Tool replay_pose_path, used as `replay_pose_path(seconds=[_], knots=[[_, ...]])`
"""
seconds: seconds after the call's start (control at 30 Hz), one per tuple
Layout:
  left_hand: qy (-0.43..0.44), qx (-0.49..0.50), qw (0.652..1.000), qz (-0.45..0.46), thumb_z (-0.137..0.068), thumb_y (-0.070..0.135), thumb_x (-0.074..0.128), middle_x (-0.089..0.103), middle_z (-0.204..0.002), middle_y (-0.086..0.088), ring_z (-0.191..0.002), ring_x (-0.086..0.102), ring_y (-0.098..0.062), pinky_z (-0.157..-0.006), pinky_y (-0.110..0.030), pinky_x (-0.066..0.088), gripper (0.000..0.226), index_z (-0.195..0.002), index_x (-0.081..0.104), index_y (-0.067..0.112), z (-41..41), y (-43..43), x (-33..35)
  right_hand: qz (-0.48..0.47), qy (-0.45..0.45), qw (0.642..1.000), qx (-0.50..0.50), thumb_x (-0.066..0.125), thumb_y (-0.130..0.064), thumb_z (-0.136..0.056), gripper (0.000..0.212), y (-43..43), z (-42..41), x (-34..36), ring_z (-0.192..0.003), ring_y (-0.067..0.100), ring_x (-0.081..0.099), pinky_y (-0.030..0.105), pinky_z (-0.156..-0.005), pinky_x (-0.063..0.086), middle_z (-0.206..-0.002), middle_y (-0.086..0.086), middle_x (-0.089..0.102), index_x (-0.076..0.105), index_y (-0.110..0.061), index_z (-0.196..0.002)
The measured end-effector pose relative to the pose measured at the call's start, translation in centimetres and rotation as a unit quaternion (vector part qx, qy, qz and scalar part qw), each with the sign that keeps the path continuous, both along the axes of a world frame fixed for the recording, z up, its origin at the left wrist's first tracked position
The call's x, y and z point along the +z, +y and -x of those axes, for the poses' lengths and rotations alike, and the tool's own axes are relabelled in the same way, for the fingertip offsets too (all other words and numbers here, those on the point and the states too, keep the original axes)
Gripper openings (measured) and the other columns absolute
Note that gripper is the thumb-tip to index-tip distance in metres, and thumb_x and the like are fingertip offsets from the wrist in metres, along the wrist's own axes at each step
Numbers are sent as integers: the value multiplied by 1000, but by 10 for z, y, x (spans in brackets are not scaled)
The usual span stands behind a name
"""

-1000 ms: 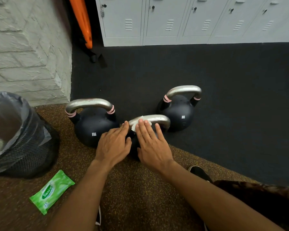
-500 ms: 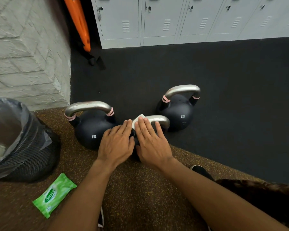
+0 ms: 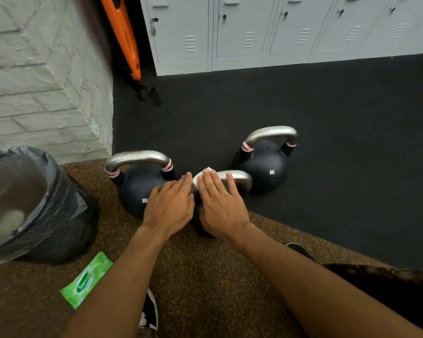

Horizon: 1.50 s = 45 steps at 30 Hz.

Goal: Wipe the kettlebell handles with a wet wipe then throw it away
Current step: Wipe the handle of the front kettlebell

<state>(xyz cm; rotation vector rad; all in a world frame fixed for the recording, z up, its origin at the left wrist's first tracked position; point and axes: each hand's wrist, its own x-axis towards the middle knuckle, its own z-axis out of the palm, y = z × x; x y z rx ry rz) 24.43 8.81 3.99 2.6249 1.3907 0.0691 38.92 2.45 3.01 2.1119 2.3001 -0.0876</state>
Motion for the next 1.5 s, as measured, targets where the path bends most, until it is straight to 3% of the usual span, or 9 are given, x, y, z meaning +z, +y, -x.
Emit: replay_pose_path(seconds=[0.1, 0.23, 0.33, 0.47, 0.63, 0.83, 1.13, 1.33, 1.5], knots=[[-44, 5, 999, -14, -101, 31, 44, 43, -155, -5, -139, 45, -18, -110, -40, 39, 61, -157, 25, 15, -2, 2, 6, 0, 4, 1000, -16, 31, -40, -100, 69, -5, -11, -1, -153, 24, -2, 56, -121, 0, -166, 13, 1, 6, -9, -157], [-85, -78, 992, -49, -99, 17, 48, 48, -152, -10, -137, 49, -20, -112, -39, 38, 53, -151, 39, 10, -12, -1, 13, -5, 13, 999, -36, 15, -39, -95, 69, -14, -26, -1, -153, 24, 0, 55, -121, 2, -166, 13, 3, 6, -8, -157], [-93, -108, 989, -42, -97, 19, 38, 48, -152, -8, -139, 46, -18, -115, -41, 38, 53, -149, 42, 11, -25, -8, 14, 19, 88, 996, -14, 31, -32, -100, 67, -8, -32, 3, -153, 22, -3, 51, -123, 2, -166, 10, 2, 5, -11, -158], [-64, -117, 990, -45, -98, 28, 35, 50, -151, -6, -137, 48, -19, -112, -43, 40, 58, -153, 36, 13, -32, -13, 13, -8, 295, 954, -43, 45, -13, -95, 61, -7, -50, 19, -149, 17, 22, 44, -122, 20, -163, 3, 24, 31, -19, -153], [-7, -108, 990, -91, -94, 40, 49, 62, -138, -4, -124, 58, -22, -101, -44, 48, 53, -141, 54, 17, -34, -10, 13, -138, 345, 907, -200, 56, -14, -91, 45, -12, -91, 15, -132, 14, 46, 38, -110, 41, -146, -4, 47, 54, -23, -135], [46, -103, 989, -94, -78, 31, 81, 65, -124, -12, -114, 62, -29, -91, -44, 53, 66, -137, 57, 12, -46, -7, 7, 18, 381, 878, -291, 64, -17, -92, 61, -18, -134, -7, -125, 19, 55, 41, -104, 47, -146, -1, 51, 40, -27, -148], [45, -124, 983, -130, -79, 20, 79, 61, -128, -16, -109, 60, -33, -87, -45, 55, 67, -138, 53, 4, -64, -6, 0, 47, 498, 816, -288, 78, -17, -81, 67, 1, -131, -26, -111, 19, 61, 37, -103, 47, -138, 1, 57, 51, -34, -141], [46, -100, 981, -162, -94, 12, 40, 61, -130, -14, -101, 58, -32, -86, -46, 51, 48, -140, 49, 3, -70, -9, -4, 12, 465, 834, -298, 74, -31, -82, 52, 1, -120, -33, -101, 11, 67, 39, -96, 51, -119, -12, 68, 59, -43, -129], [14, -81, 987, -135, -94, 10, 53, 69, -120, -9, -98, 58, -29, -79, -44, 51, 41, -134, 58, 8, -80, -5, 6, -8, 414, 865, -283, 67, -34, -89, 50, -2, -113, -30, -112, 15, 63, 36, -98, 48, -125, -8, 67, 53, -38, -136]])
